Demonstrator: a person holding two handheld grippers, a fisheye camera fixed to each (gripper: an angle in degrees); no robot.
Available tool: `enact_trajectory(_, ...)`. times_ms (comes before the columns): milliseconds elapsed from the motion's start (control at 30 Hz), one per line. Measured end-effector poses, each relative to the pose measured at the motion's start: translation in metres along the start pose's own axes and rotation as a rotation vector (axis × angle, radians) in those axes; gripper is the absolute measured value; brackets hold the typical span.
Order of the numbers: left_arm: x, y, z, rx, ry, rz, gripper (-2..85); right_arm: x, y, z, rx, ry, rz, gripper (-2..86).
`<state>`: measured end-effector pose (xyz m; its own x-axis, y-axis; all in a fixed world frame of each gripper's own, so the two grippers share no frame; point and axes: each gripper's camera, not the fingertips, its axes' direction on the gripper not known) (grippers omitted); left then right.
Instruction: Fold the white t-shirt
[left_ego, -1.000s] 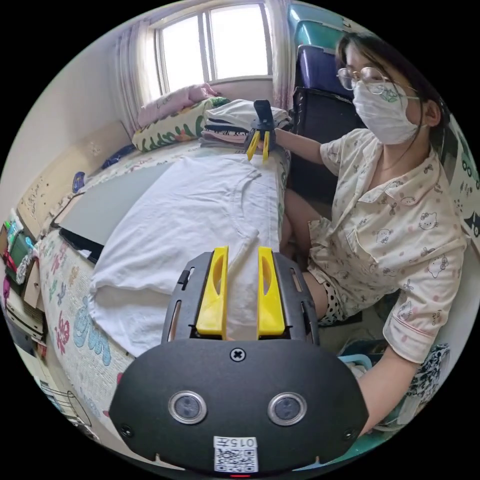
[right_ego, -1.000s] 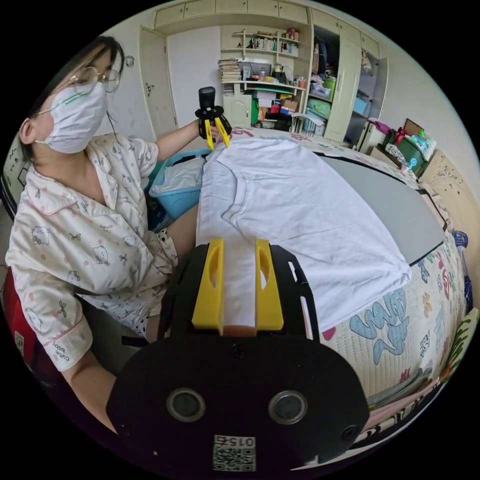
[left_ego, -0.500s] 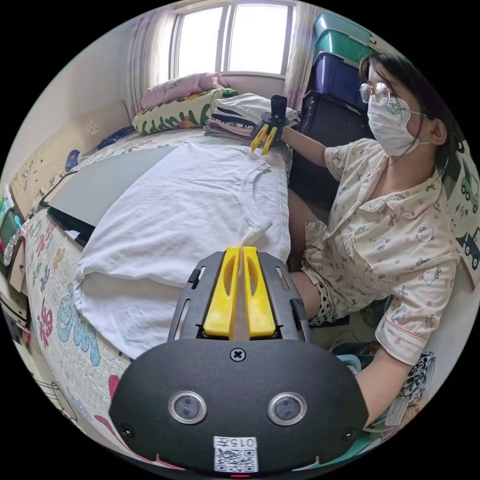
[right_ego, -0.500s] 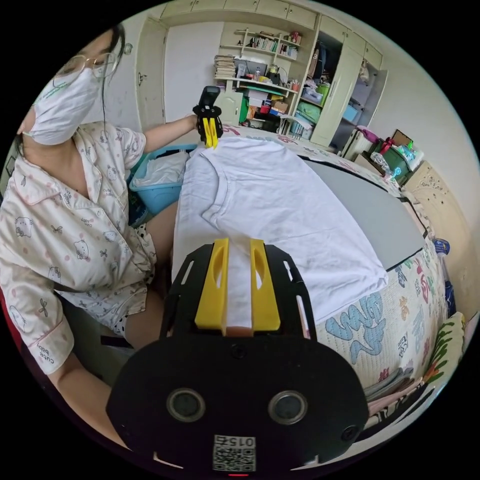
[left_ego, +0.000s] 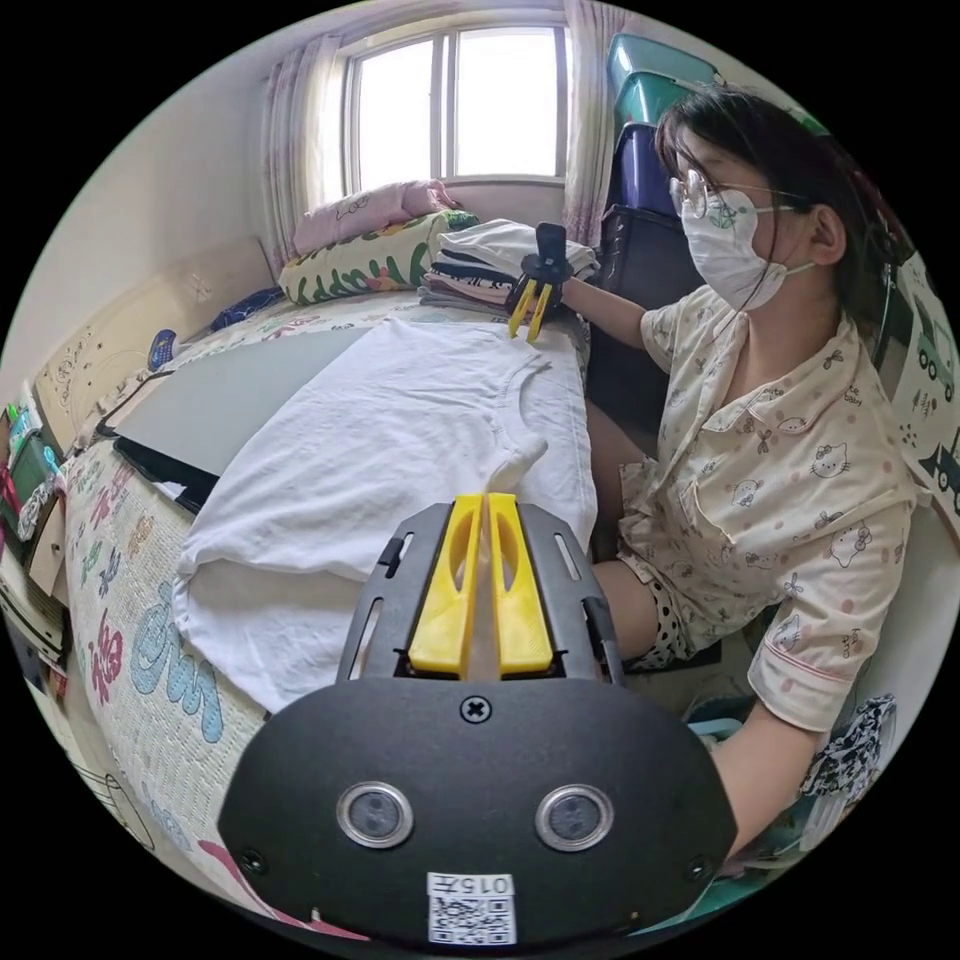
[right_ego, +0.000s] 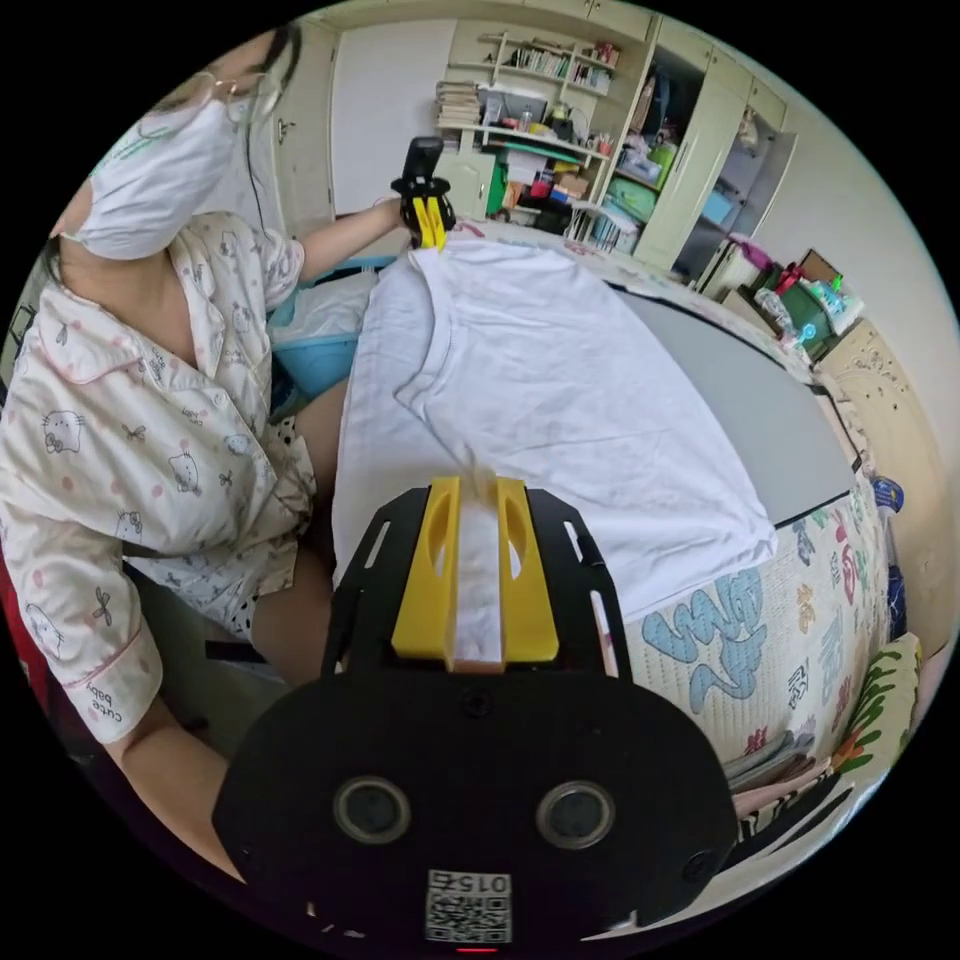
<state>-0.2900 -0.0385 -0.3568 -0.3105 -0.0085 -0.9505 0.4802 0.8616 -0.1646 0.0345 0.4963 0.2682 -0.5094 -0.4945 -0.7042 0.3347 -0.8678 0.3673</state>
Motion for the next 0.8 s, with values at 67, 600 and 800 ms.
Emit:
enact_trajectory(67,-0.003,0.001,-0.002,0.008,-0.003,-0.003,-0.1,0.007,-0.004,0.003,-0.004,0.032,0.026,0.9)
enact_trajectory(600,-0.250,-0.148,-0.028,0.471,-0.732,-0.523,9.5,0.322,-0.219,-0.050,0.414,0.642,0.691,5.0)
enact_trajectory(800,-0.254,-0.131,0.089,-0.005,-0.529,-0.257,9.7,0.301,-0.236,0.085,0.080,0.424,0.283,9.0)
